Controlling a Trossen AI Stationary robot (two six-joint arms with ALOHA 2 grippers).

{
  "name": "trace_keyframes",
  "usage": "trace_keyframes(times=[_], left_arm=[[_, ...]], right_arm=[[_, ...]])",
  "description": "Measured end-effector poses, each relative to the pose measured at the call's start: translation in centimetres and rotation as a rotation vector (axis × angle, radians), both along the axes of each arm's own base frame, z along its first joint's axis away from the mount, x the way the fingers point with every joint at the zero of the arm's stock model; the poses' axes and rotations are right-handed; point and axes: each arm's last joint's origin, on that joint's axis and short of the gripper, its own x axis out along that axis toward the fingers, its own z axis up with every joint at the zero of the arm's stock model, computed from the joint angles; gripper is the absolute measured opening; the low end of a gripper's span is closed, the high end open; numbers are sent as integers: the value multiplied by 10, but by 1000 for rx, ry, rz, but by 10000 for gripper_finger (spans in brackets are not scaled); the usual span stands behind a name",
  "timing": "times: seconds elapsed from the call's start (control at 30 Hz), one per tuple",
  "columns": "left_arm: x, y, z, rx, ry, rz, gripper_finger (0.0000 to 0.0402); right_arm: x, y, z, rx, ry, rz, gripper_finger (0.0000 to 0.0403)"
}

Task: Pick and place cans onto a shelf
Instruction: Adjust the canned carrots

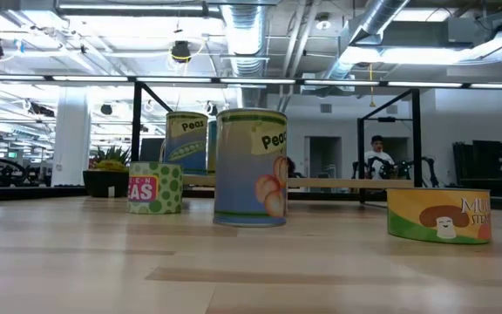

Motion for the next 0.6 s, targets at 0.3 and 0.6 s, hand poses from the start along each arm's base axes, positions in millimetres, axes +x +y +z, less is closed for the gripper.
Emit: trace_keyframes(times=[0.3,0.6], left_arm=[[-25,8,-35,122,-170,116,0],[-22,41,-83,160,-204,204,0]], right_arm=[[33,-62,-29,-62,97,-90,72],[76,-100,-35,61,50,164,72]])
